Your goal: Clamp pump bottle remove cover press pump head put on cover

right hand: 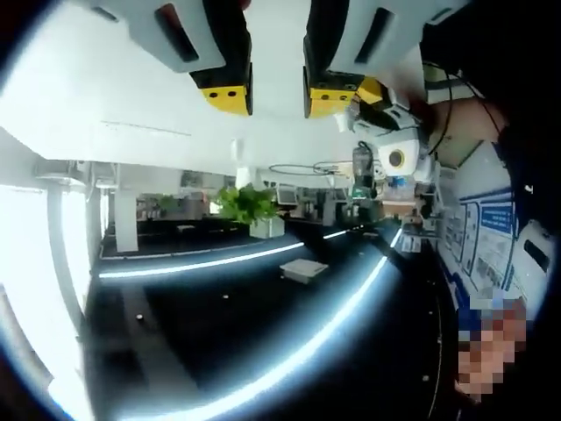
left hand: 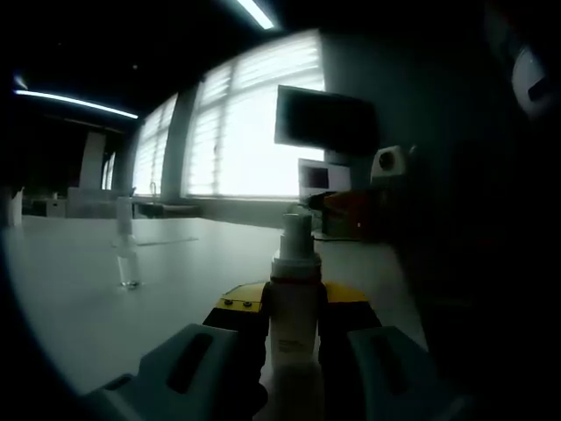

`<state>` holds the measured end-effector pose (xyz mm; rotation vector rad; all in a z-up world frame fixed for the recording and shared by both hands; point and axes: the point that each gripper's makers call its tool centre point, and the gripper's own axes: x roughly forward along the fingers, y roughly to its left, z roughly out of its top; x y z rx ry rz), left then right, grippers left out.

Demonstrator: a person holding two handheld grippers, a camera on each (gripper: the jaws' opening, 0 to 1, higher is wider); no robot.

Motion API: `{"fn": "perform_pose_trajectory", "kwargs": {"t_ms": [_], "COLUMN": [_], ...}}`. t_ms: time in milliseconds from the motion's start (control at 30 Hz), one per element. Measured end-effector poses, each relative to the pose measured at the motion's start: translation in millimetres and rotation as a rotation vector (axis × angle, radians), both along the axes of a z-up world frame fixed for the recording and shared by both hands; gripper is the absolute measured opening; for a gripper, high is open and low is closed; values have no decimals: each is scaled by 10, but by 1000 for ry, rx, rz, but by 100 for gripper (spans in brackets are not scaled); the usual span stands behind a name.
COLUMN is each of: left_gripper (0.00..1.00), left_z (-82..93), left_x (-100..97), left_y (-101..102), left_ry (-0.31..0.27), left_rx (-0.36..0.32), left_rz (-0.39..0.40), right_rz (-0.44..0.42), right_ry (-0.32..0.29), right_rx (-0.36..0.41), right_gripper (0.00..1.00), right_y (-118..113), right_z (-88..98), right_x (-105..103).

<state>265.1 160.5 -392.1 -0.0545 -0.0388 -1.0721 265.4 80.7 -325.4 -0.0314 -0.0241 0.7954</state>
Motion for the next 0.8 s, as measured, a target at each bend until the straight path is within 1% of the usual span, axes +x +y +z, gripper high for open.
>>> {"fn": "perform_pose_trajectory", "kwargs": {"t_ms": [167, 200, 300, 367, 600, 800], "left_gripper": [13, 13, 13, 13, 13, 13], "left_z": [0, 0, 0, 0, 0, 1], "left_x": [0, -1, 0, 0, 1, 0], "left_y": [1, 2, 5, 7, 8, 7], "left_ry": [-1, -1, -2, -1, -1, -1], "left_rx": [0, 1, 1, 1, 0, 0], "left_rz": [0, 0, 0, 0, -1, 0], "right_rz": [52, 62, 87, 100, 145, 187], "right_ry": [16, 13, -8, -11, 9, 9], "right_rx": [7, 0, -63, -77, -91, -150], "right_gripper": [19, 19, 19, 19, 19, 18], "right_y": [122, 149, 230, 280, 399, 509], "right_z": [179, 216, 277, 320, 345, 368], "right_x": [-15, -17, -15, -9, -33, -67]}}
